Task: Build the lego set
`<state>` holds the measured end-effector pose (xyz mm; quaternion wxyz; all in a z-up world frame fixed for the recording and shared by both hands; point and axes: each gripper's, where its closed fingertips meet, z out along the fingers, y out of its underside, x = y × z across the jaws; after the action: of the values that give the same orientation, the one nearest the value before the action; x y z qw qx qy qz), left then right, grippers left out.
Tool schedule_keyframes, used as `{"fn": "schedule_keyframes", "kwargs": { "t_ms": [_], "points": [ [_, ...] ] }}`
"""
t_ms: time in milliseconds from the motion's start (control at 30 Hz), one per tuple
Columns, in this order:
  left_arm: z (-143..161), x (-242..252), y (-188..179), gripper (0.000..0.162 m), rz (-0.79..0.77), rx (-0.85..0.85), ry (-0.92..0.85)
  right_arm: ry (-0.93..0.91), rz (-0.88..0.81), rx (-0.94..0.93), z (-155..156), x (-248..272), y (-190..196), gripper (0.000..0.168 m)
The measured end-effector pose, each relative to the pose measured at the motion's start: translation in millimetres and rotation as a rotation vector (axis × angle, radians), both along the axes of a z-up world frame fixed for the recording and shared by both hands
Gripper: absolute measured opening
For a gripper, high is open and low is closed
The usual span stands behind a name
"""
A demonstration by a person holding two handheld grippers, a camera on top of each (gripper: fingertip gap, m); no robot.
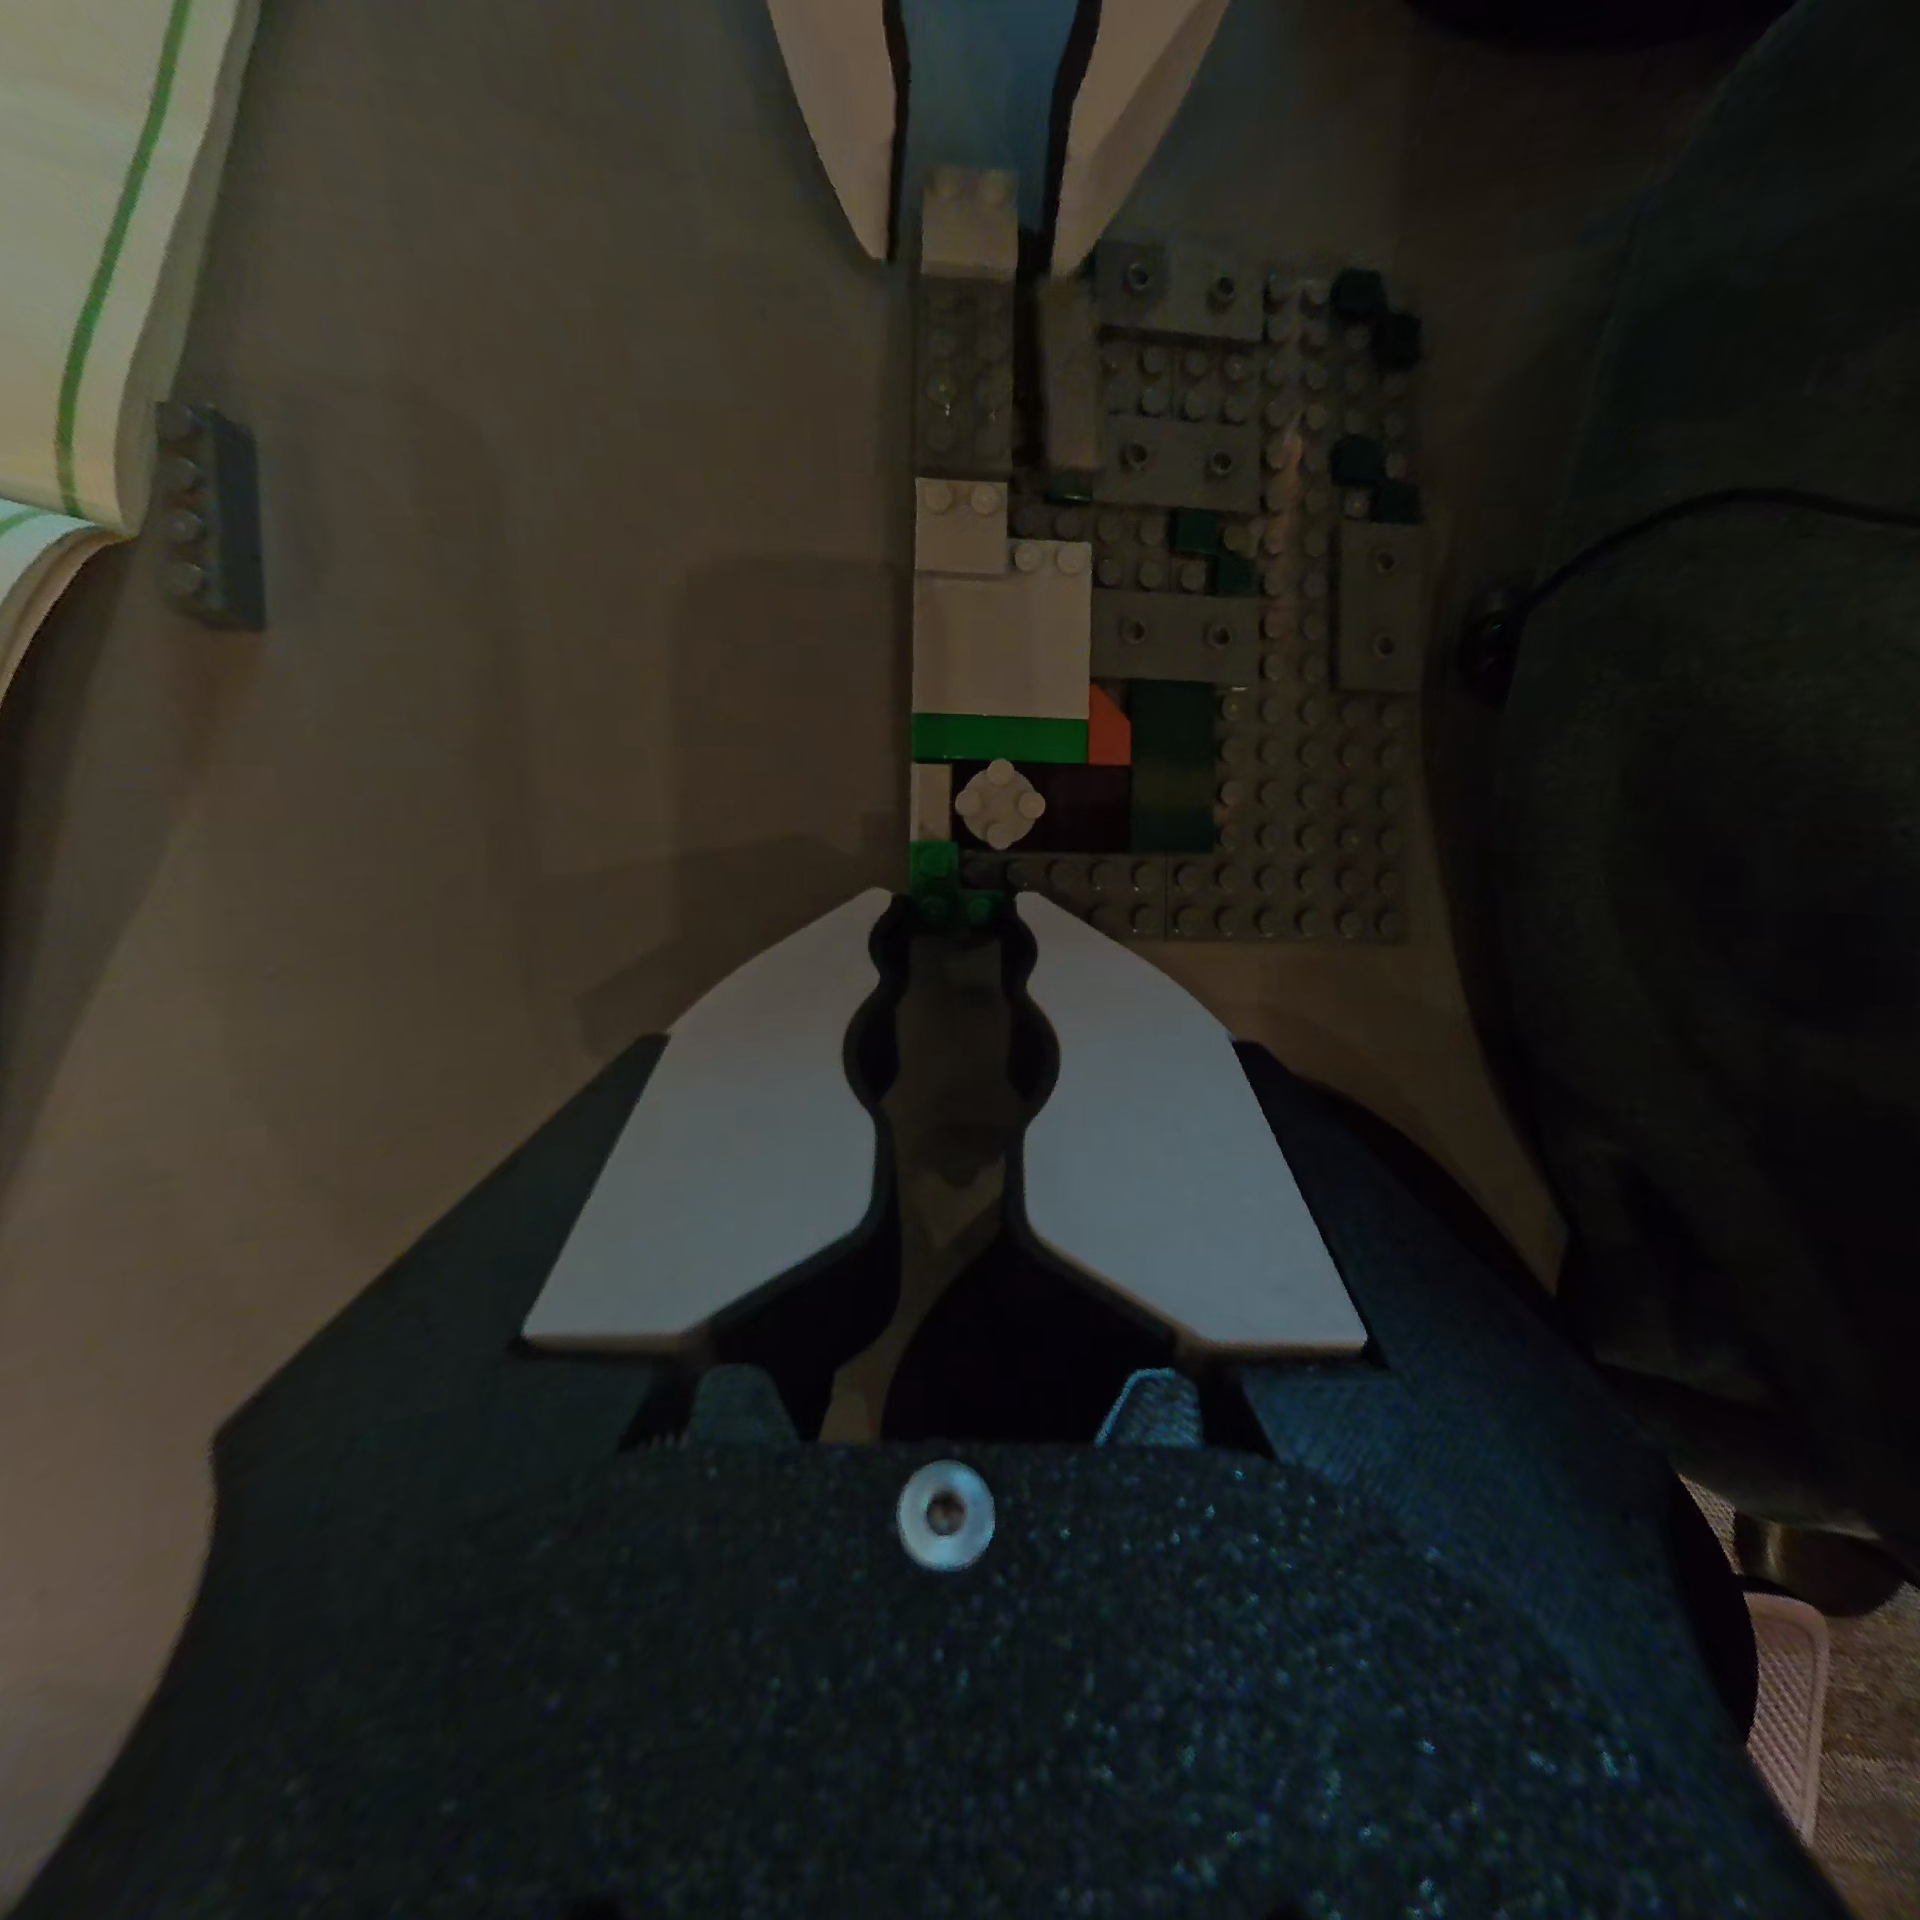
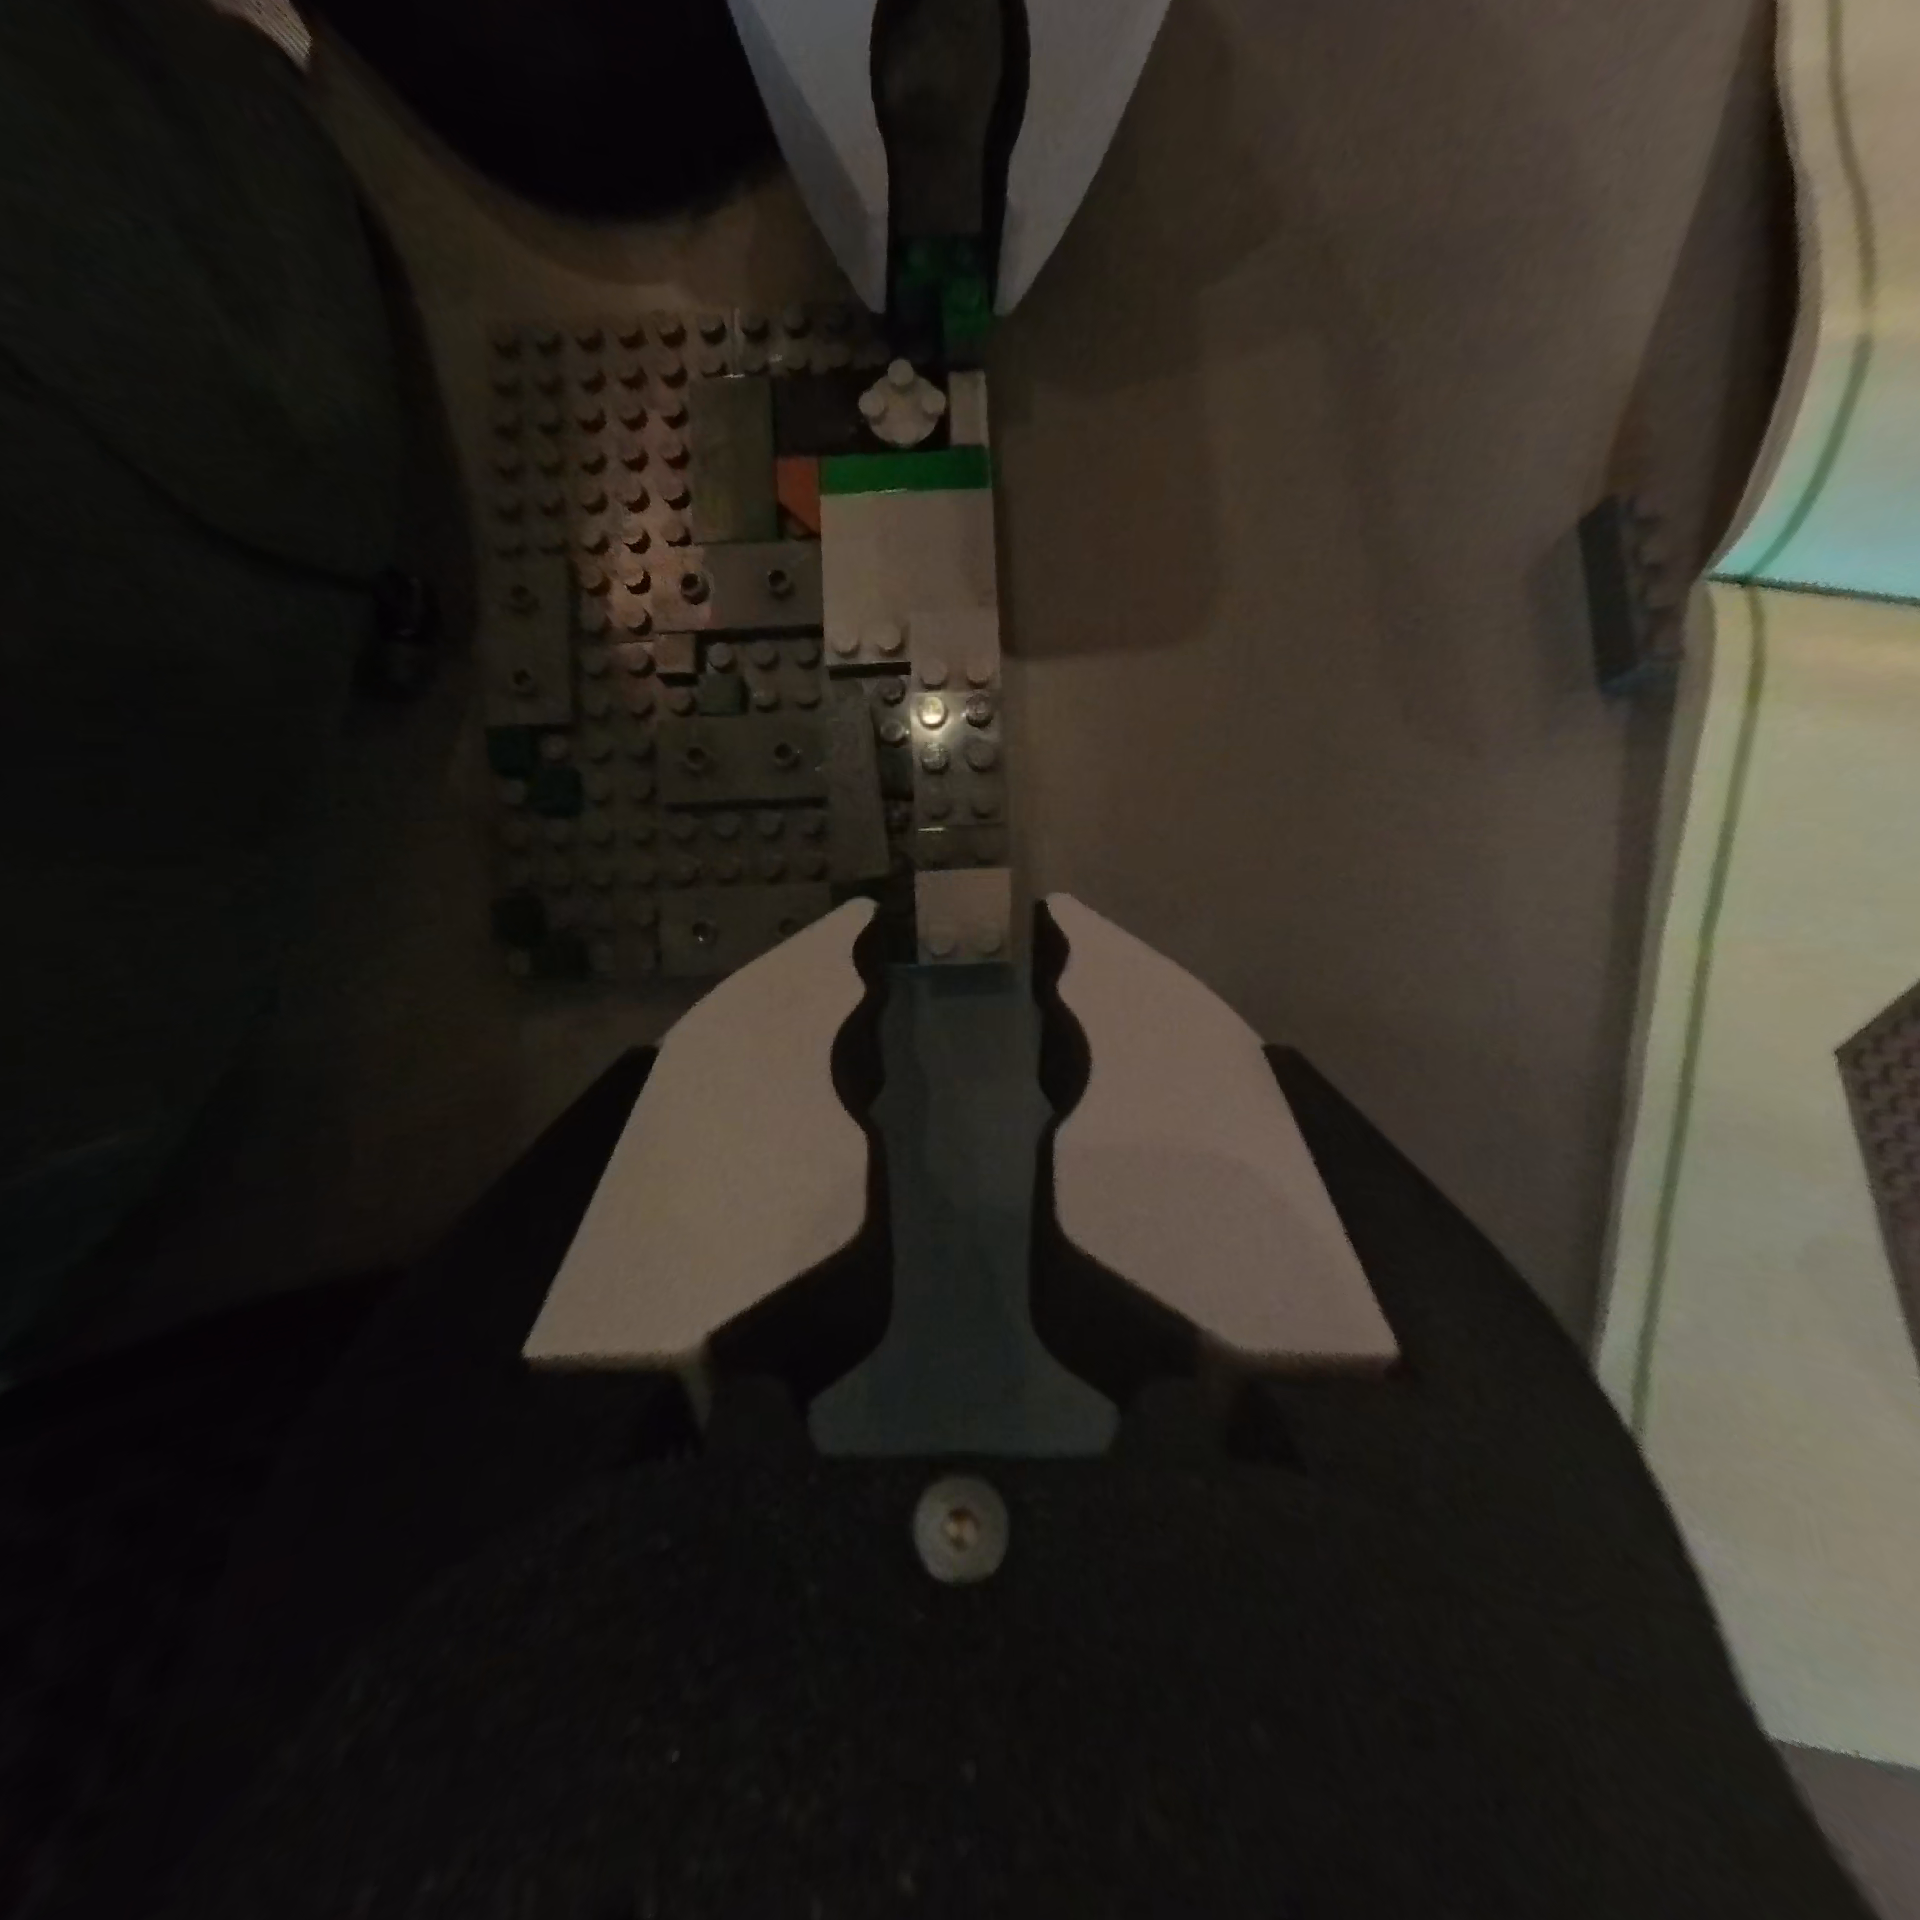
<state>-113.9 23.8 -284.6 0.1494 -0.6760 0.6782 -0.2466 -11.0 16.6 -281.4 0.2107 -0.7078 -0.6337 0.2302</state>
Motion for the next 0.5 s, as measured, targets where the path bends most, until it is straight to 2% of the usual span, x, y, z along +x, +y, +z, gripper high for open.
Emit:
{"fn": "schedule_keyframes", "kwargs": {
  "t_ms": [33,500],
  "points": [
    [-0.1,0.0,0.0,0.017,0.0,0.0,0.001,0.001,0.001,0.001,0.1,-0.2,0.2,0.025],
    [-0.2,-0.3,1.0,0.017,0.0,-0.006,0.001,0.042,-0.009,-0.018,0.8,-0.9,1.2,0.016]
  ]
}}
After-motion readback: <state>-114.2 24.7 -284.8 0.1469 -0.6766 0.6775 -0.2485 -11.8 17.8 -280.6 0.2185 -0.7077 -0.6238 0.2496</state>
